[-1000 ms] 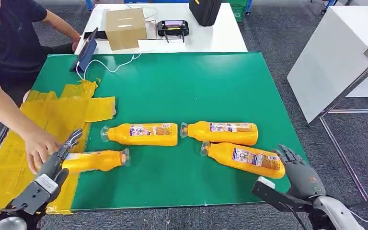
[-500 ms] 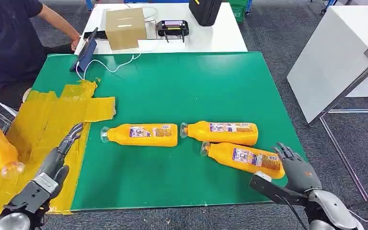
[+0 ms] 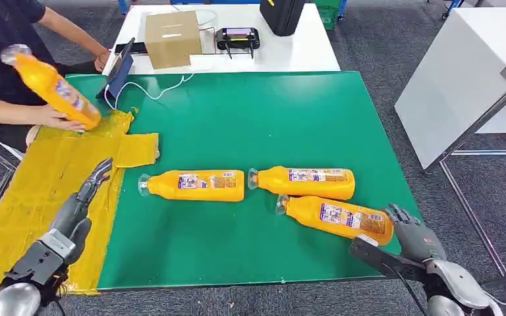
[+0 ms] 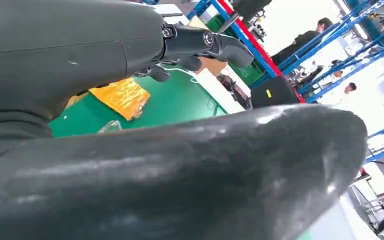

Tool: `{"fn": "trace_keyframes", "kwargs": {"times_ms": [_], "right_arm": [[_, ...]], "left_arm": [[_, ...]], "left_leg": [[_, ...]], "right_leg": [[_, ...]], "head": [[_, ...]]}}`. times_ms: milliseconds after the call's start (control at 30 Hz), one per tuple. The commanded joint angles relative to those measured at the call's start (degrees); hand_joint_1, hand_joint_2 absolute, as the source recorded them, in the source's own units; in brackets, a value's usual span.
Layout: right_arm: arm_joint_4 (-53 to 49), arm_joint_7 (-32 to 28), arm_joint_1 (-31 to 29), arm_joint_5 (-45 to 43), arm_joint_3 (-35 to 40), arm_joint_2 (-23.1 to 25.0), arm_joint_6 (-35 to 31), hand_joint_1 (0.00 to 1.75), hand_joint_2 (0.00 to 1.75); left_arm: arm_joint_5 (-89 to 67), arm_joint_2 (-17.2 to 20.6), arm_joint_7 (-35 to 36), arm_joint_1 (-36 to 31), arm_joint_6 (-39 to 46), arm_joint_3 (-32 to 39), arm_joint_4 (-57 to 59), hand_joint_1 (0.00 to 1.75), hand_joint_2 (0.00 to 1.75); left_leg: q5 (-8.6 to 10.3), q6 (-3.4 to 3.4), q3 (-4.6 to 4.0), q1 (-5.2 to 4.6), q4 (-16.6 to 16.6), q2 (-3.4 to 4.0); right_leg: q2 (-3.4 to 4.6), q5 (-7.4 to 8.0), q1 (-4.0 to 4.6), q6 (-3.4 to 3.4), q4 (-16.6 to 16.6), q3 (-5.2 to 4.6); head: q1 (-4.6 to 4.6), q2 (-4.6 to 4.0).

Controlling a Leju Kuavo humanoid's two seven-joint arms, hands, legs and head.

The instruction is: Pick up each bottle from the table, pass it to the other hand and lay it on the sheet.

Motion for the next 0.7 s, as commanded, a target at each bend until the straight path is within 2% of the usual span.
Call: {"fn": "trace_keyframes", "kwargs": {"times_ms": [33,267,600,700], "right_arm": [[7.77,-1.18,-2.04,-1.37,0.13,1.52,-0.85,0.00,1.75],[7.90,-0.52,-5.94,0.61,2.85,3.70,-0.52,0.00,1.75],[10.21,0.15,-7.44,1.41,6.03,4.97,-0.24,0.00,1.75],[11.11,-1.28,-8.14,1.49,7.02,5.26,-1.14,0.00,1.75]], "left_arm": [[0.45,0.77,-1.71,-1.07,0.54,-1.45,3.59,0.00,0.00],[0.15,0.35,0.21,-3.53,-0.37,-2.77,3.07,0.00,0.00],[-0.17,0.12,1.52,-5.08,-0.91,-4.30,3.58,0.00,0.00],[0.54,-0.04,-0.15,-5.37,-0.67,-4.40,4.32,0.00,0.00]], "left_leg": [[-0.09,-0.08,0.42,0.07,-0.14,-0.03],[-0.07,-0.08,0.29,0.08,-0.06,0.02],[-0.09,-0.09,0.33,0.10,-0.03,-0.04],[-0.04,-0.04,0.29,0.06,-0.09,0.00]], "right_leg": [[0.27,-0.05,0.03,-0.11,-0.17,0.43],[0.27,-0.03,0.05,-0.09,-0.11,0.31],[0.28,-0.07,0.06,-0.12,-0.08,0.36],[0.21,-0.04,0.03,-0.08,-0.12,0.32]], "head": [[0.00,0.00],[0.02,0.00],[0.00,0.00],[0.02,0.00]]}}
